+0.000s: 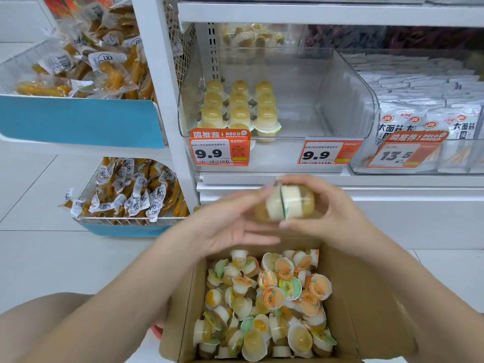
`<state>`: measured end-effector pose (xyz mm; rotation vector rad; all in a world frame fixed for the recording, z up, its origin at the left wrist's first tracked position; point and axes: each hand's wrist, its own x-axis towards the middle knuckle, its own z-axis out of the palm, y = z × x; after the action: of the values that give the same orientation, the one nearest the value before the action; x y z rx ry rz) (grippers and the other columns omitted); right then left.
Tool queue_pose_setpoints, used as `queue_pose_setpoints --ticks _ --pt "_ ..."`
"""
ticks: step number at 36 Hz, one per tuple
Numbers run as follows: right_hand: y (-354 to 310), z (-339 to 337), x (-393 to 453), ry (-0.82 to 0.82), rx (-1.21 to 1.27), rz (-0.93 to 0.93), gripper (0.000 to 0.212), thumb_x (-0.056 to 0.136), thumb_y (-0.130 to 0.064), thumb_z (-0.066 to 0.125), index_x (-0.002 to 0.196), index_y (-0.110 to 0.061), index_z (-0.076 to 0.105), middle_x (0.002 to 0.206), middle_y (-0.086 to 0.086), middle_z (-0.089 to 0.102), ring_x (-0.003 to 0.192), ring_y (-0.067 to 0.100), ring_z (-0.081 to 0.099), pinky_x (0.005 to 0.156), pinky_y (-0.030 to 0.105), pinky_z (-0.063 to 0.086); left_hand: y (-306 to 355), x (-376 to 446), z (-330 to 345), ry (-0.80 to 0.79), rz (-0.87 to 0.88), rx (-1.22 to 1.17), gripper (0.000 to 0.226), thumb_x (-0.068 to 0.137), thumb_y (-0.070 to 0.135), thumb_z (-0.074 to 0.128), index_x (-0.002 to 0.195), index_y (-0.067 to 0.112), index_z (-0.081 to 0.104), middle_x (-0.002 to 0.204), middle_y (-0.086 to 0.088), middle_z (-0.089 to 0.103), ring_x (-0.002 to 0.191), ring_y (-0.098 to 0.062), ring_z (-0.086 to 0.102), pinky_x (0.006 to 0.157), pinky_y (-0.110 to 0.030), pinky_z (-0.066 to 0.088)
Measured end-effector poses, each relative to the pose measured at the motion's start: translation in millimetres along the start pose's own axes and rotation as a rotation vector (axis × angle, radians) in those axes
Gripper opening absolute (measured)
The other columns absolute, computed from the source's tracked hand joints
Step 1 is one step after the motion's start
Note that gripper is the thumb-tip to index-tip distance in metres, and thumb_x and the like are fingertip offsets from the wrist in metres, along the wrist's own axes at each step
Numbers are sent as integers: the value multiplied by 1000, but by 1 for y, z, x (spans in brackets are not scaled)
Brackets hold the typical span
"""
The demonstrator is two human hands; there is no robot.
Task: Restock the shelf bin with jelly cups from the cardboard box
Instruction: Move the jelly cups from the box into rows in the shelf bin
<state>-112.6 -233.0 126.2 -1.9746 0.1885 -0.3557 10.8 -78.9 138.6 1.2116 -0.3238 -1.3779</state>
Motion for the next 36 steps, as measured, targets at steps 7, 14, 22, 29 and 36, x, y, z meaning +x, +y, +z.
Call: queue_pose_setpoints --ticks 7,14,22,29,36 --pt "-53 -63 78 329 -264 -51 54 65 -28 86 114 -27 62 106 -2 62 89 6 57 79 16 47 48 -2 -26 467 176 1125 36 88 45 59 117 25 56 116 5 58 99 -9 56 76 -19 46" --pt "-47 -75 180 -295 -1073 -66 64 64 -26 85 122 -22 59 123 2 59 112 24 53 92 29 39 50 23 -35 558 244 1321 48 87 28 64 130 18 46 129 -1 53 116 -18 51 91 -28 43" --pt "-20 -61 205 -536 -1094 -125 66 62 -31 86 122 -30 57 117 -8 57 101 14 51 83 25 38 60 37 -36 567 212 1309 36 84 25 66 118 20 53 118 1 56 108 -17 52 94 -32 45" --pt "-4 -55 208 -646 -1111 -122 69 63 -40 85 123 -31 55 122 -9 57 109 15 50 94 32 42 64 40 -35 595 217 1269 31 85 23 67 115 20 60 113 1 58 107 -16 53 93 -30 45" --pt "2 -54 205 -660 -1093 -133 69 65 -40 84 126 -28 54 126 -9 56 114 15 48 94 25 38 64 44 -30 640 213 1273 31 86 23 66 116 15 61 113 -1 60 107 -18 55 93 -33 47"
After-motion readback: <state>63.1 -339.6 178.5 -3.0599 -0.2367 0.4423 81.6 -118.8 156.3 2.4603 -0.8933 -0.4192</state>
